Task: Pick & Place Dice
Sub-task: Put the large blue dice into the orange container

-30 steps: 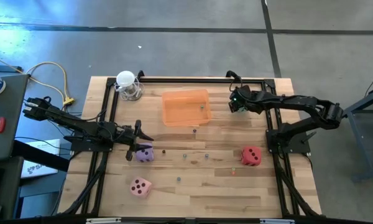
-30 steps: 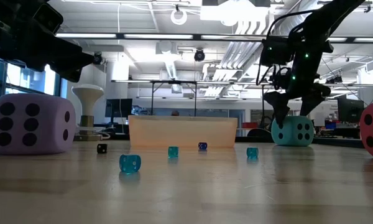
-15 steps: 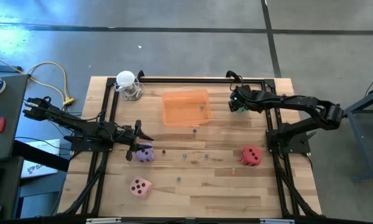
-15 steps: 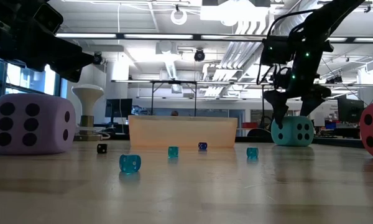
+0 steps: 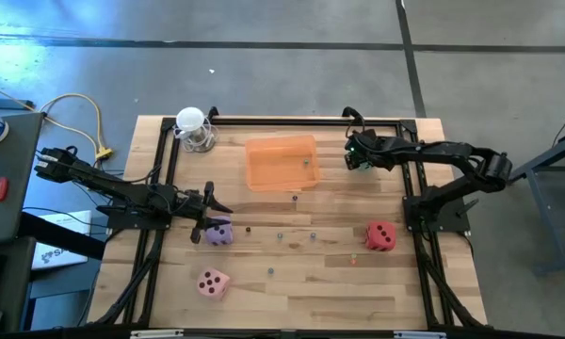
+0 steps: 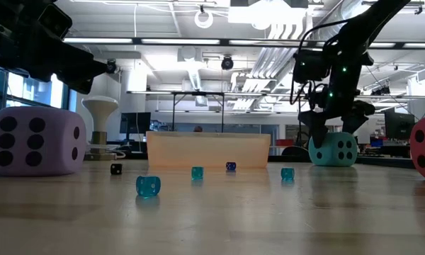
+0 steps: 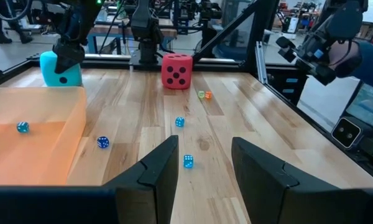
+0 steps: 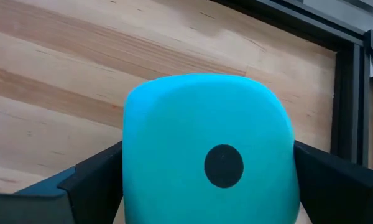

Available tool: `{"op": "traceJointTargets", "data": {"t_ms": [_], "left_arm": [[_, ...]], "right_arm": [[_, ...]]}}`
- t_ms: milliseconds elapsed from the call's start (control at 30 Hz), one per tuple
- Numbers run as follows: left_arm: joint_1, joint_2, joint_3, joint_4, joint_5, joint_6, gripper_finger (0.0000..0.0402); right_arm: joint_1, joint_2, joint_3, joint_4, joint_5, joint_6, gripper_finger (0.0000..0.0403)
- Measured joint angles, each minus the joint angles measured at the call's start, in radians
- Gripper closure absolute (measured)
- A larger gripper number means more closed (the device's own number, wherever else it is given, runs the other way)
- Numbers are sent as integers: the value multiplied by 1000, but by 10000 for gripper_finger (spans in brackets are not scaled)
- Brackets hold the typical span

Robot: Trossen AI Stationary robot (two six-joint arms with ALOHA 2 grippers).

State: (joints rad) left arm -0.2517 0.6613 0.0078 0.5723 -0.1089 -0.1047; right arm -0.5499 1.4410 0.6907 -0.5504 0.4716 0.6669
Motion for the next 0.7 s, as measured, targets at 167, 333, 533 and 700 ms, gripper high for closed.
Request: {"op": "traceJointTargets", "data": {"t_ms": [167, 333, 533, 700], "left_arm": [[0, 0, 0, 0, 0, 0, 256], [0, 0, 0, 0, 0, 0, 256], [0, 0, 0, 0, 0, 0, 256], [0, 0, 0, -1, 0, 0, 256]], "right_arm": [[-1, 0, 0, 0, -7, -5, 51], [0, 0, 0, 3, -7, -30, 60], [0, -9, -2, 6, -8, -74, 61], [21, -44, -5, 6, -6, -96, 63]]}}
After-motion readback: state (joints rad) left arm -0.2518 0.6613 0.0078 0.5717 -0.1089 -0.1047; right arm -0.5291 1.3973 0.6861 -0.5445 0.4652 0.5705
